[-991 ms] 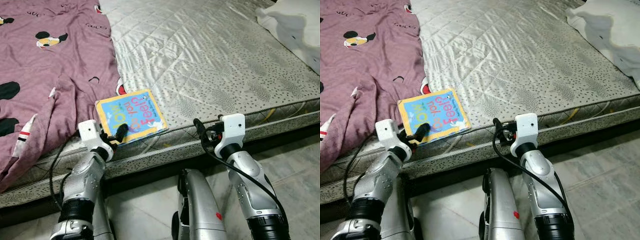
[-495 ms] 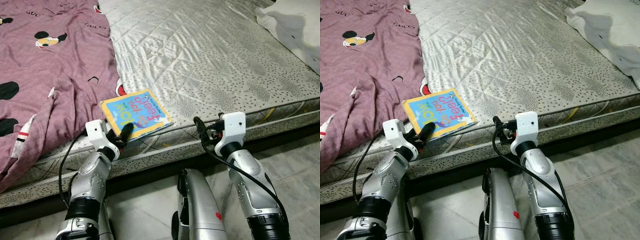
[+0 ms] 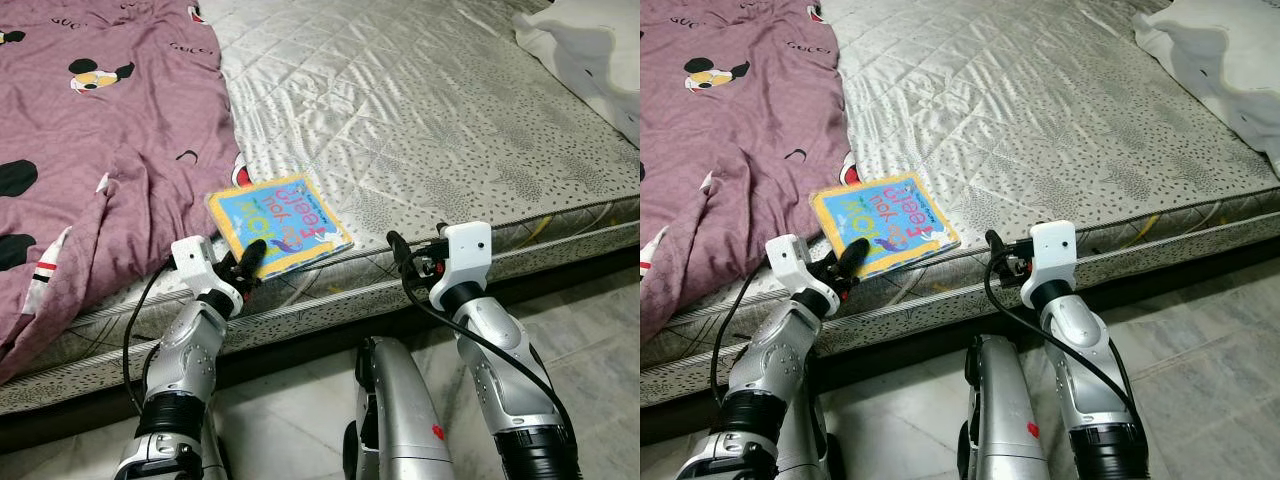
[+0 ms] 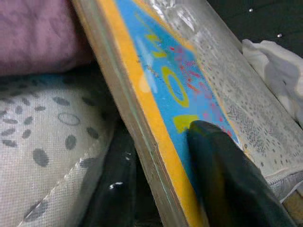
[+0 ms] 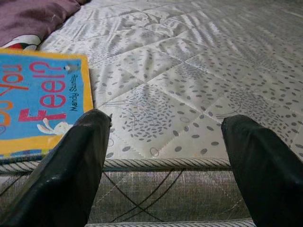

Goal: Clean up the room

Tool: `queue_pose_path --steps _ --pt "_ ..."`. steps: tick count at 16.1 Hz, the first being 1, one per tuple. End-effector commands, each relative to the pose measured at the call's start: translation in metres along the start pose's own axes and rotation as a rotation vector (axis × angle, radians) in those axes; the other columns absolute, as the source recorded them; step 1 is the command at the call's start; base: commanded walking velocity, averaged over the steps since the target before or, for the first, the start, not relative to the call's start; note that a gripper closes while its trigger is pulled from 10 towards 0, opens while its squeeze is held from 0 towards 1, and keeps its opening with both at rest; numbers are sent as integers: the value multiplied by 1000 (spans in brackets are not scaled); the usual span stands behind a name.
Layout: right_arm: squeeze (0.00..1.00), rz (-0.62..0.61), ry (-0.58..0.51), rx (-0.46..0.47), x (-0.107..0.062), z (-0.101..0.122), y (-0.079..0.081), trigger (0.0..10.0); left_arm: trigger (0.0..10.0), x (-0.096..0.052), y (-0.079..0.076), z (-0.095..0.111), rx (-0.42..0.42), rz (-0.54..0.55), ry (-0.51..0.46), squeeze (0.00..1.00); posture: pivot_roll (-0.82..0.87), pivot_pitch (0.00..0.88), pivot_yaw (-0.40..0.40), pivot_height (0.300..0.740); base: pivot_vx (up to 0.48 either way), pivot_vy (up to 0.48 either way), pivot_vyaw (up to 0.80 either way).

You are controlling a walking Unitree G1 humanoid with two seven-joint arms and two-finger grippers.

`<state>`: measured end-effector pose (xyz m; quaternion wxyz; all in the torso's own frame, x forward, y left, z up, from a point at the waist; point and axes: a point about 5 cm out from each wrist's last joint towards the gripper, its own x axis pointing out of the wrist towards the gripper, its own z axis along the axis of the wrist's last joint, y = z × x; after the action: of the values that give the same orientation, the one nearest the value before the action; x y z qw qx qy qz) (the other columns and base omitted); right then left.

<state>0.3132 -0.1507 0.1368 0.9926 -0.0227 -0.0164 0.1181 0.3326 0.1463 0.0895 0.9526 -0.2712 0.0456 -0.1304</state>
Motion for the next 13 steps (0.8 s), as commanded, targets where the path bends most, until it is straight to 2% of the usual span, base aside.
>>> queue_pose_path --steps 1,5,7,9,13 --pt "0 -7 -4 -10 0 1 -3 10000 0 2 -4 4 2 -27 -23 0 -112 157 -82 478 0 0 0" --pt "0 -16 -1 -14 0 0 -4 10000 0 2 -1 14 40 46 -103 0 -113 157 -80 478 0 0 0" --pt "0 -13 -2 -12 0 0 -3 10000 0 3 -1 21 103 46 -141 0 -112 153 -80 478 0 0 0" --pt "0 -4 -9 -10 3 2 -2 10000 0 4 -4 36 180 70 -234 0 -110 145 -79 478 0 0 0" --pt "0 19 -22 10 4 3 1 10000 0 1 -6 47 255 83 -298 0 -104 131 -77 478 0 0 0"
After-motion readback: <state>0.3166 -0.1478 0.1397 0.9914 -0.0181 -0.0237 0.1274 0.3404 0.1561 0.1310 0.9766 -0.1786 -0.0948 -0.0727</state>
